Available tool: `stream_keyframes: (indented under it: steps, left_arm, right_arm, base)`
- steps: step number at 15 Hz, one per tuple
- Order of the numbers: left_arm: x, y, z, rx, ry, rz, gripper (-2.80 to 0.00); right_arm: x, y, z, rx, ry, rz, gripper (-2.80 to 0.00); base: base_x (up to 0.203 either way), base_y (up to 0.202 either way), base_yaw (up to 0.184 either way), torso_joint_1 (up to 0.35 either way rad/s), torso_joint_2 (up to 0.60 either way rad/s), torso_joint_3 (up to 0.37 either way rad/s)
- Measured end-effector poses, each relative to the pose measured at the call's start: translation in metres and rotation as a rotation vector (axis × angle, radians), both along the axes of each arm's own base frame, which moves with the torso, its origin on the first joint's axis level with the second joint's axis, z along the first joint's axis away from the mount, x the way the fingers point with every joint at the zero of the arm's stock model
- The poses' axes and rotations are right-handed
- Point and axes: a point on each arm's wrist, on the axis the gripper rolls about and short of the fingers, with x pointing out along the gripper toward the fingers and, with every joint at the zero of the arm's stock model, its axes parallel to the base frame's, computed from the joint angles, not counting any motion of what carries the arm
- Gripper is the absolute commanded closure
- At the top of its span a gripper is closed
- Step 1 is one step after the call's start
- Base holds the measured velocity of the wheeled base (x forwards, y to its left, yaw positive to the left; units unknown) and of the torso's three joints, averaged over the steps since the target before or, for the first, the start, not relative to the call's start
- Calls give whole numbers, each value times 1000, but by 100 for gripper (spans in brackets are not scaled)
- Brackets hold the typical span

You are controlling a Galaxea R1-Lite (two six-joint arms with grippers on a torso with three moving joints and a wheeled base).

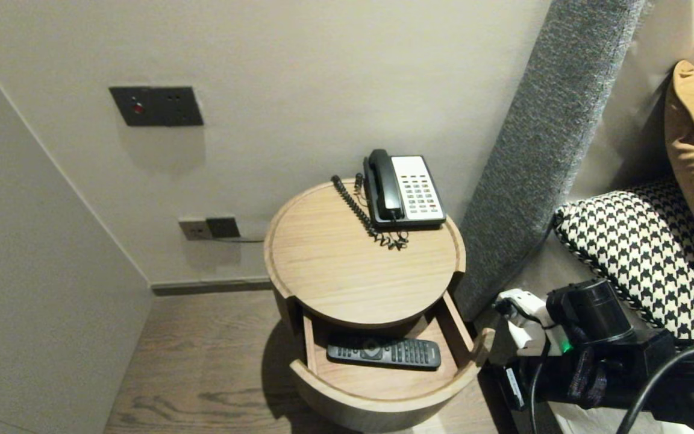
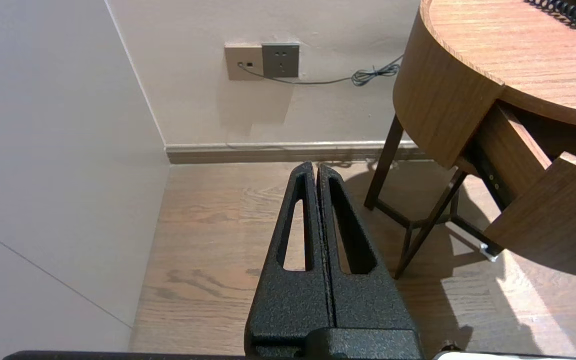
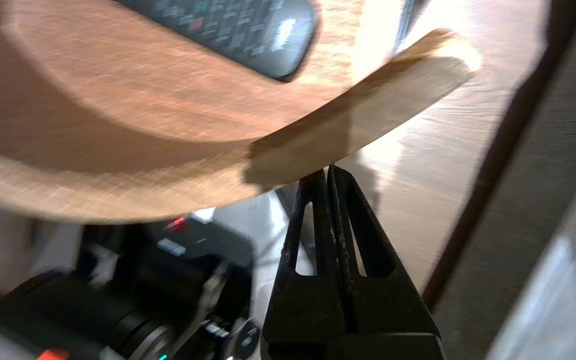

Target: Close the nightstand drawer

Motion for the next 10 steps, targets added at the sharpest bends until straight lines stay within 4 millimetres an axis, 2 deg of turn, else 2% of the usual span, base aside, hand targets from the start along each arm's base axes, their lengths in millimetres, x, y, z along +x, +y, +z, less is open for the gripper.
stream_keyframes:
  steps: [10]
  left_arm:
    - [0,0,0,0,-1,0,0]
  right_arm:
    - [33,11,-7,-29,-61,-127,0]
  base:
    - [0,0,0,0,0,0]
